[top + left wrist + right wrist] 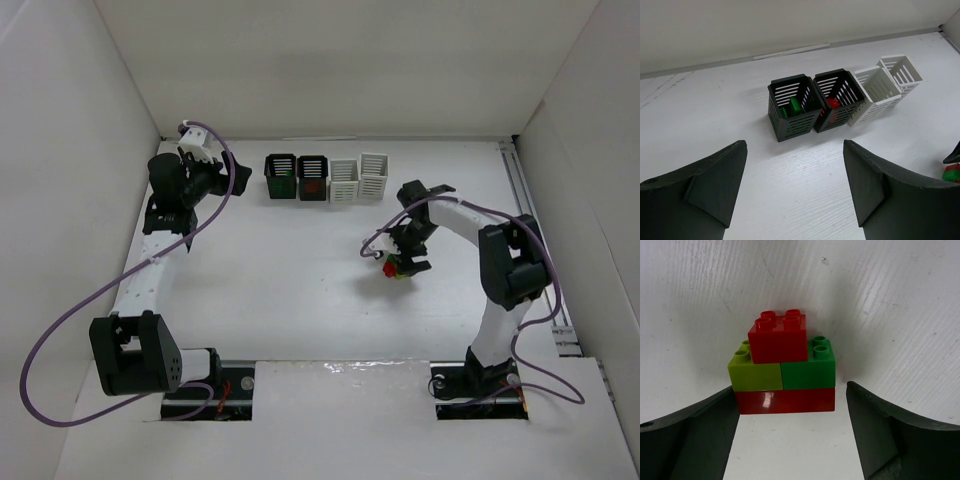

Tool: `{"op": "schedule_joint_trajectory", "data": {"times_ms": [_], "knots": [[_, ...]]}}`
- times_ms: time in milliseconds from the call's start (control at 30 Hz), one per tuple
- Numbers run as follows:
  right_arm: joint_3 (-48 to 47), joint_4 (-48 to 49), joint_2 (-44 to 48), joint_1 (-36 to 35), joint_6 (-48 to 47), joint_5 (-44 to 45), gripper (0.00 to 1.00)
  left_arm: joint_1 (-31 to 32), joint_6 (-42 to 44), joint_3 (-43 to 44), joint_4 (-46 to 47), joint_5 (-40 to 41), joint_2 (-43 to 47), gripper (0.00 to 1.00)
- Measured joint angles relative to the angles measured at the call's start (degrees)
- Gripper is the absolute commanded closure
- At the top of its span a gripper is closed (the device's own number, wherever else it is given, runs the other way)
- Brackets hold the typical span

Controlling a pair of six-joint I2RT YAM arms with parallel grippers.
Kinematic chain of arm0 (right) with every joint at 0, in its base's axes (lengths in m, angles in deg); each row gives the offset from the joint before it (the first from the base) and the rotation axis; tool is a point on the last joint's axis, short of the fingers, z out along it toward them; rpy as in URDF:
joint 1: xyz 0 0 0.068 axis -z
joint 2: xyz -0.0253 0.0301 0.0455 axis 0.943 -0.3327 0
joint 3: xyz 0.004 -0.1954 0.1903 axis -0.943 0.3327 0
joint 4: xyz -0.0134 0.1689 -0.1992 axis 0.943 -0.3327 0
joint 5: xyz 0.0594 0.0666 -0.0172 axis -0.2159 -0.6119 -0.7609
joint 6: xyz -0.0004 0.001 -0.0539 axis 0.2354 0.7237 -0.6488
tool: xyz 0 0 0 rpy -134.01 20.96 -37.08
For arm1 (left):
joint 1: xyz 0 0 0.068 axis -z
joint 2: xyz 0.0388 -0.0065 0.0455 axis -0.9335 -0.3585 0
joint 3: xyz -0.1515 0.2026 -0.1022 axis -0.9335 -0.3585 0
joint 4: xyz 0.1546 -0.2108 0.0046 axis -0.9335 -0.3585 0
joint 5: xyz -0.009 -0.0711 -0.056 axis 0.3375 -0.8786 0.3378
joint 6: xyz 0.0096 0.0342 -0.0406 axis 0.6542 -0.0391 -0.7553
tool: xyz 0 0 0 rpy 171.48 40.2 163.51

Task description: Sort the legos into containers by color

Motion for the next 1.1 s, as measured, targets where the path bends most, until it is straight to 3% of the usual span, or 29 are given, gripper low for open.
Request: {"op": "schedule_joint_trajectory", "data": {"times_ms": [400, 667, 700, 867, 1100], "knots": [[-0.79, 0.15, -0.92, -0.17, 1.07, -0.48, 0.33, 0.0, 0.74, 0.02, -0.48, 0.02, 0.0, 0.26], [-0.72, 0.35, -0.87, -0.37, 2.78, -2.23, 0.84, -0.02, 0.63, 0.02, -0.5, -1.88, -0.37, 0.24], [-0.72, 0.48, -0.76, -0.37, 4.09, -2.75, 0.85, -0.02, 0.37, 0.0, -0.31, -2.78, -0.33, 0.24], [-3.17, 3.93, 1.33, -0.37, 16.74, -6.51, 0.88, 0.04, -2.36, -1.16, 1.07, -8.09, 0.2, 0.25], [-7.17, 22.69, 9.11, -4.0, 43.74, -6.73, 0.95, 3.8, -7.02, -3.3, 2.49, -13.53, 0.98, 0.27]]}}
